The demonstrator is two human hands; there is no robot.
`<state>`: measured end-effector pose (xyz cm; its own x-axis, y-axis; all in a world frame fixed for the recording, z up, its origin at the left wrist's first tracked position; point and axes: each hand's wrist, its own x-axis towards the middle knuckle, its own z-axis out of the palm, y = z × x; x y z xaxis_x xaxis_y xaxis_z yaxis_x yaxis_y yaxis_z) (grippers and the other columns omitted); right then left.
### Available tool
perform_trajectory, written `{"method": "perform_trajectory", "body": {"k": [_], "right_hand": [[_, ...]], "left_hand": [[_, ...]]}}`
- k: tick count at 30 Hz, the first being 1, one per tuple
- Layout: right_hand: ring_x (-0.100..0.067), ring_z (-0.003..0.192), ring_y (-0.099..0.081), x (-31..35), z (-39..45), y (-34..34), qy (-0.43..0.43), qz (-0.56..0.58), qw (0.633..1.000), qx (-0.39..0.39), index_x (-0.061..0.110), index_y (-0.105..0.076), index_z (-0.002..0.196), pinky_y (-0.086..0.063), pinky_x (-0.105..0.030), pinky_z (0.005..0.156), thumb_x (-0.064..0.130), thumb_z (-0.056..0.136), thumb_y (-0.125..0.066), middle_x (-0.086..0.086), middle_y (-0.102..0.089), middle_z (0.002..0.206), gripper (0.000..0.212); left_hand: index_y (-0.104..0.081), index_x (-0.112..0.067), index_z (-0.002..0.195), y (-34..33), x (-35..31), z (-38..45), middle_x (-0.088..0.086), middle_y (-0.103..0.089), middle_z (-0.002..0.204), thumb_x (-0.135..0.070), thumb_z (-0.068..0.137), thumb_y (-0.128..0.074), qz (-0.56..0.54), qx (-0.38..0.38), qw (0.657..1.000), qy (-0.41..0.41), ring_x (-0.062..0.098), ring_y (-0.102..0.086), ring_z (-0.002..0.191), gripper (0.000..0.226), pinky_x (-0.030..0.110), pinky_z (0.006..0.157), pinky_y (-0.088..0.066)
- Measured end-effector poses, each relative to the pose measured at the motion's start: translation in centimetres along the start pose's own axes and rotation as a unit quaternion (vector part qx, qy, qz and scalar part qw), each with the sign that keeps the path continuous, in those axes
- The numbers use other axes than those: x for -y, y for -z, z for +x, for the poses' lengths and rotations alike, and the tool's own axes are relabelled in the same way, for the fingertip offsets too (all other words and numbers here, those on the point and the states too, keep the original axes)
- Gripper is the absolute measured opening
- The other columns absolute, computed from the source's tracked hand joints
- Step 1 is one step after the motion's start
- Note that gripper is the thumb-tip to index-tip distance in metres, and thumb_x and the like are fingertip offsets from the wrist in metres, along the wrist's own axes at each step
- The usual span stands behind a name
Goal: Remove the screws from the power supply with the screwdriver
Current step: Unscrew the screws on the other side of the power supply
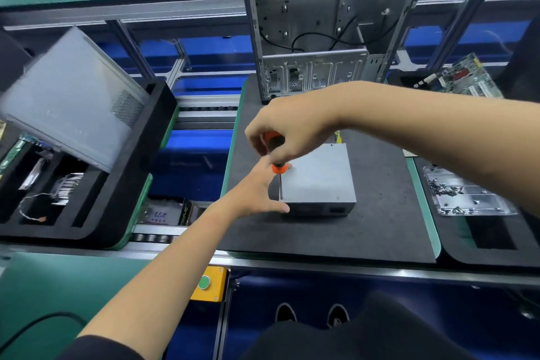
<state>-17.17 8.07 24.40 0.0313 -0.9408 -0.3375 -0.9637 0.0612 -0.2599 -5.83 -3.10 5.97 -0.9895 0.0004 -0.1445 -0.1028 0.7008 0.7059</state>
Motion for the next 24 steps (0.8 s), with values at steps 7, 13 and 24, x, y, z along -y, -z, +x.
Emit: {"method": "perform_trajectory", "body": {"k": [7, 13, 24], "right_hand": [[-0.017, 0.071, -0.056, -0.4, 0.4, -0.5, -0.017, -0.077, 0.997, -0.026, 0.015, -0.051, 0.084, -0.039, -0.032, 0.057, 0.032, 0.095, -0.049, 0.005, -0.061, 0.074, 0.021], [-0.014, 0.077, -0.057, 0.5, -0.5, -0.1, 0.012, 0.014, 1.000, 0.007, 0.023, -0.057, 0.087, -0.048, -0.031, 0.065, 0.022, 0.083, -0.062, 0.004, -0.065, 0.086, 0.007], [0.002, 0.073, -0.050, 0.9, -0.4, -0.1, 0.065, 0.026, 0.997, -0.014, 0.024, -0.055, 0.094, -0.041, -0.020, 0.059, 0.012, 0.078, -0.067, 0.014, -0.056, 0.082, 0.023]], "left_hand": [[-0.045, -0.028, 0.139, -0.2, 0.6, 0.2, -0.020, -0.024, 0.140, -0.037, 0.069, -0.082, 0.005, -0.010, 1.000, 0.002, -0.010, -0.022, 0.123, 0.080, 0.001, 0.098, -0.016], [-0.041, -0.026, 0.142, -0.3, 0.5, 0.1, -0.010, -0.025, 0.149, -0.041, 0.070, -0.080, 0.032, -0.018, 0.999, 0.005, 0.007, -0.028, 0.134, 0.082, 0.020, 0.105, -0.025], [-0.044, -0.023, 0.142, -0.4, 0.2, -0.1, 0.002, -0.036, 0.149, -0.038, 0.074, -0.078, 0.097, -0.040, 0.994, -0.002, 0.017, -0.032, 0.134, 0.077, 0.017, 0.099, -0.024]]}}
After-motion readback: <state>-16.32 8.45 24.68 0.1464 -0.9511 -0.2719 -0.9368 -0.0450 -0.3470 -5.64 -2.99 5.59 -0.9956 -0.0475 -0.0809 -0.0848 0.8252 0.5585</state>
